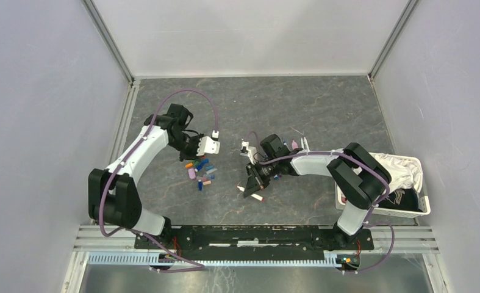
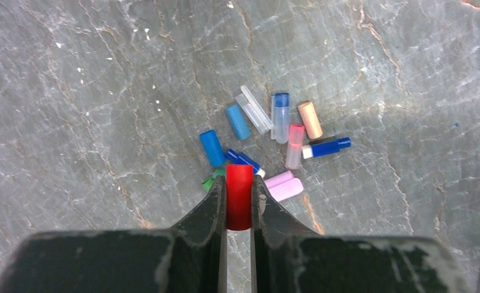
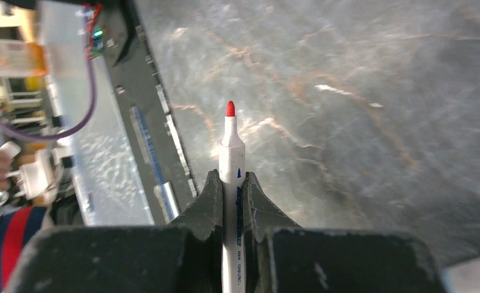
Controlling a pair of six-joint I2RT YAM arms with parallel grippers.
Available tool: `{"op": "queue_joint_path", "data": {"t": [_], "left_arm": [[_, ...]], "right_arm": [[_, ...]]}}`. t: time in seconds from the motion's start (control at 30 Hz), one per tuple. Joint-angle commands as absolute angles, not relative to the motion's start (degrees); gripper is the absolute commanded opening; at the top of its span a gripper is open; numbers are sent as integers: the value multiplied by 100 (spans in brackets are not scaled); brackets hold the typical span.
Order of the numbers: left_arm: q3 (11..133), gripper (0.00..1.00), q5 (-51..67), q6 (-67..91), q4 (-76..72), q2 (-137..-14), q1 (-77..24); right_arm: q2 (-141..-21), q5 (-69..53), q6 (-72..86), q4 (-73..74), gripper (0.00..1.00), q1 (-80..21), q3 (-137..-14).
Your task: Open the pen caps
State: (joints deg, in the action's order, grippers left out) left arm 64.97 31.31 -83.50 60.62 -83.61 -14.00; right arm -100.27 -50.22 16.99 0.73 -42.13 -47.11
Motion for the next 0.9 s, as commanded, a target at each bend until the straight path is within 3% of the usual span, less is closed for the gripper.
{"op": "queue_joint_path", "data": {"t": [0.0,0.3,0.47,0.57,0.63,0.87], "left_arm": [[6401,2,3511,-7967,5374,-8470,-1472],[6250,4,3430,-6560,3790,-9437,-1569],[6109,17,3138,-6042,3176,-9693,-1625],[6107,37,2983,-5802,3033,-9836,-1635],[6127,44,2947,-5702,3026,-9909,-1635],[6218,54,2997,-5487,3129,-9850,-1639]], "right_arm": [[-9833,-3604,1383,464,0,-4150,-5263],[-10108,-1126,2128,-362,3,-4243,-5393],[-10315,-558,2128,-354,11,-4504,-5396],[-10344,-416,2160,-383,20,-4547,-5317],[-10309,-358,2200,-449,25,-4555,-5233],[-10071,-321,2227,-429,39,-4597,-5188]]}}
